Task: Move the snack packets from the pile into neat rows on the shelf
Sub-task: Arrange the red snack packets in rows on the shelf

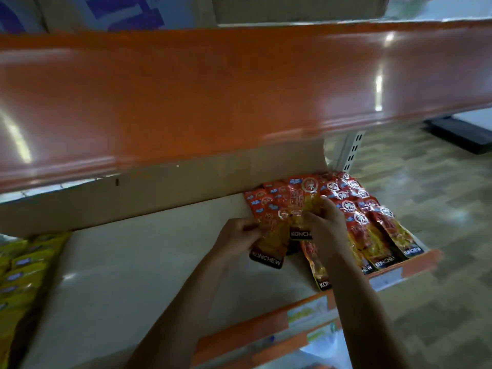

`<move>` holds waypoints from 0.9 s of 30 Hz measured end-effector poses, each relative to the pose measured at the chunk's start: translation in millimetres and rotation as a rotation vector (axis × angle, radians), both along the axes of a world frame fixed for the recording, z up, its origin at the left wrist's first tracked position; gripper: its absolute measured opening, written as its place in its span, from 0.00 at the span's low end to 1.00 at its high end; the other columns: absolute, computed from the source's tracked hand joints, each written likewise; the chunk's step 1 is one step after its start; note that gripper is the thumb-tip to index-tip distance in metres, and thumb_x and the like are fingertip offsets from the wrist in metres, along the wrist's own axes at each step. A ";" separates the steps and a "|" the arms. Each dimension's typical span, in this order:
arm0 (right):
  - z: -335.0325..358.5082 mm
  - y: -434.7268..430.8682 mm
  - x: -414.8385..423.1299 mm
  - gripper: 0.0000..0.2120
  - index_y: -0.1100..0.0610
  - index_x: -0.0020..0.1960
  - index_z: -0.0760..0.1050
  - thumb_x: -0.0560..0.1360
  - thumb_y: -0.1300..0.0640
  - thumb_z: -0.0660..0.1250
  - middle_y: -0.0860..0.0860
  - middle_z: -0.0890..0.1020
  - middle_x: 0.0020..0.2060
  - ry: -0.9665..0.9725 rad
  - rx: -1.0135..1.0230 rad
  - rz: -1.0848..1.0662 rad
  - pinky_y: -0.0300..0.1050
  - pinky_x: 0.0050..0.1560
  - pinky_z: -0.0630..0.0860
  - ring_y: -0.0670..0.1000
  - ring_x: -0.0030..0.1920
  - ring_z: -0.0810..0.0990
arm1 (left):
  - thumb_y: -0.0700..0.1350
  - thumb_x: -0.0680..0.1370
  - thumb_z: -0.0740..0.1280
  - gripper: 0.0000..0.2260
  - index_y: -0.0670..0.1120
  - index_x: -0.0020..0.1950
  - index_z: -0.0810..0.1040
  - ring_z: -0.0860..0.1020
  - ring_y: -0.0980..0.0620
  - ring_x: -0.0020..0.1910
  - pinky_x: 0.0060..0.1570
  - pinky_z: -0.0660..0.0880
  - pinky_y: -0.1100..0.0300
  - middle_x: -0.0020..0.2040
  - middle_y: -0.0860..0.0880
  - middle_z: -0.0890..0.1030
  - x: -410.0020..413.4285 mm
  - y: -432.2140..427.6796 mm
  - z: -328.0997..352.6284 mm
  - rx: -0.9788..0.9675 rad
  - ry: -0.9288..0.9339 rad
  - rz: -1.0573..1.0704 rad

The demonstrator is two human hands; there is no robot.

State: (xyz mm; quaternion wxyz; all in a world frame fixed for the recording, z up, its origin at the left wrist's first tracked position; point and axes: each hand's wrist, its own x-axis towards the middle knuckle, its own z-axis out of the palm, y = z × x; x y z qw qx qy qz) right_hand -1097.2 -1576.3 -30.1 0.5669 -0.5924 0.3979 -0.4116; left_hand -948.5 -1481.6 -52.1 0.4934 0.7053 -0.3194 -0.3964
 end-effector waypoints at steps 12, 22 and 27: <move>-15.3 -28.0 -23.2 0.06 0.67 0.46 0.76 0.78 0.65 0.63 0.58 0.76 0.38 -0.057 0.137 0.170 0.50 0.42 0.71 0.55 0.40 0.74 | 0.47 0.73 0.73 0.06 0.48 0.41 0.77 0.81 0.55 0.41 0.41 0.80 0.56 0.42 0.52 0.81 -44.5 5.5 -20.5 0.131 -0.209 0.274; -20.2 -33.1 -44.0 0.08 0.59 0.55 0.78 0.75 0.62 0.68 0.55 0.81 0.45 0.033 0.114 0.148 0.45 0.46 0.77 0.52 0.46 0.80 | 0.51 0.75 0.71 0.08 0.49 0.42 0.77 0.79 0.54 0.44 0.41 0.75 0.60 0.43 0.51 0.81 -68.3 -11.3 -20.8 0.203 -0.391 0.431; -19.3 -31.0 -48.4 0.05 0.59 0.51 0.77 0.75 0.61 0.68 0.52 0.80 0.41 0.067 0.091 0.153 0.46 0.42 0.74 0.51 0.42 0.77 | 0.53 0.75 0.71 0.10 0.49 0.41 0.76 0.80 0.54 0.44 0.41 0.74 0.61 0.43 0.52 0.82 -70.4 -15.2 -20.2 0.253 -0.505 0.433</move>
